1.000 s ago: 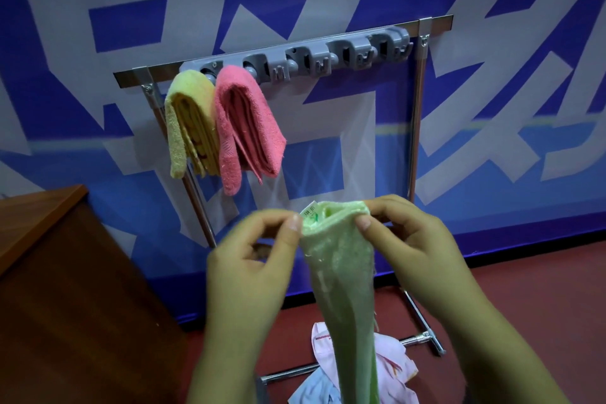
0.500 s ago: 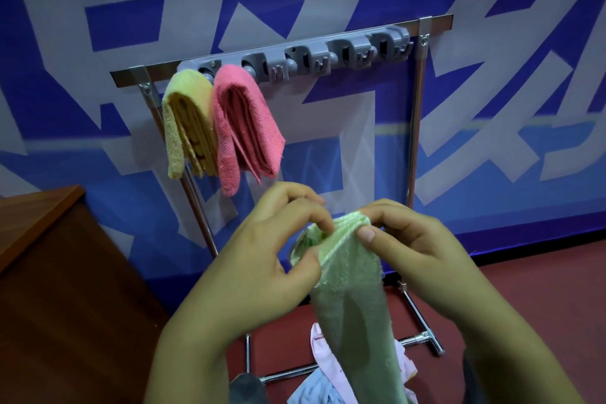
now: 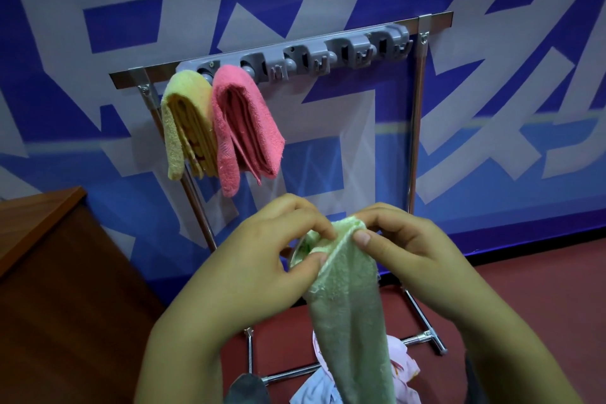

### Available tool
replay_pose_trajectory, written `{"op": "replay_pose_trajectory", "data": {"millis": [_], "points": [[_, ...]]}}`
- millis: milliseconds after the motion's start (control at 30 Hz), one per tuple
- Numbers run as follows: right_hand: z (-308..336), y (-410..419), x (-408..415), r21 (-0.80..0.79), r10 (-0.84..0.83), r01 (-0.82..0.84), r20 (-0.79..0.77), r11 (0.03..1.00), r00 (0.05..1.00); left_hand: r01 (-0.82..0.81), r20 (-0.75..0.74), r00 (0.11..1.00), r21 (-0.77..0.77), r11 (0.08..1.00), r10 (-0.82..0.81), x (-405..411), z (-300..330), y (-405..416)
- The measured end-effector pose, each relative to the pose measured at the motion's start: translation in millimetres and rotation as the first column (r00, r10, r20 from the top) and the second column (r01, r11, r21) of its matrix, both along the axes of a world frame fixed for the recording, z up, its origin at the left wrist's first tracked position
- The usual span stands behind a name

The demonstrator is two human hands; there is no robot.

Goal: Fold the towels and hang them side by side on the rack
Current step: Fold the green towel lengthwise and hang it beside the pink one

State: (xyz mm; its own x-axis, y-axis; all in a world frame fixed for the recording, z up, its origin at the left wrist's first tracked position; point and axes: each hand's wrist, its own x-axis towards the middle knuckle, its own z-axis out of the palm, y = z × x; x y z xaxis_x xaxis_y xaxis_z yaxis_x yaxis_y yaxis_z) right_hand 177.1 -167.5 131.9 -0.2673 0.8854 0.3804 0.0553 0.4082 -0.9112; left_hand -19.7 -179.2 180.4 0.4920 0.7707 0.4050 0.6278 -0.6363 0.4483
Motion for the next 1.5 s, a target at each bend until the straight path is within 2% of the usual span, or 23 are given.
{"op": "replay_pose_trajectory", "data": {"millis": [300,600,767,900,1000,1133,1333,1433,1500], "points": [[2,-2,0,-0.018,0.005,-0.005,-0.005,1.0,1.0,-0.012,0.09,0.996,0.011,1.0,0.011,0,-3,-4],[3,-2,-4,-0.026,0.028,-0.028,-0.006,0.999,1.0,-0.019,-0.008,1.0,-0.044,0.999,0.019,0,-5,-7],[2,-2,-1,-0.038,0.011,-0.01,0.012,0.999,1.0,-0.062,-0.04,0.997,0.016,0.998,0.062,-1,-2,-9],[2,0,0,-0.045,0.004,-0.004,0.003,0.999,1.0,-0.03,-0.061,0.998,-0.006,1.0,0.03,-1,1,-12],[3,-1,1,-0.049,0.019,-0.02,-0.014,0.999,1.0,0.017,-0.14,0.99,-0.074,0.997,-0.027,0,-1,-10],[1,-2,1,-0.071,0.011,-0.011,-0.007,0.997,1.0,0.063,-0.217,0.974,-0.01,0.998,-0.064,3,-1,-11],[-2,-1,3,-0.073,-0.054,0.052,-0.027,0.996,0.998,0.092,-0.147,0.986,0.112,0.989,-0.075,0,3,-17],[-2,-1,3,-0.04,-0.109,0.107,-0.057,0.993,0.992,-0.006,-0.122,0.992,0.158,0.987,0.025,-8,2,-14],[-1,-2,1,0.016,-0.119,0.12,-0.063,0.993,0.991,-0.083,-0.036,0.995,0.155,0.985,0.089,-12,1,-13]]}}
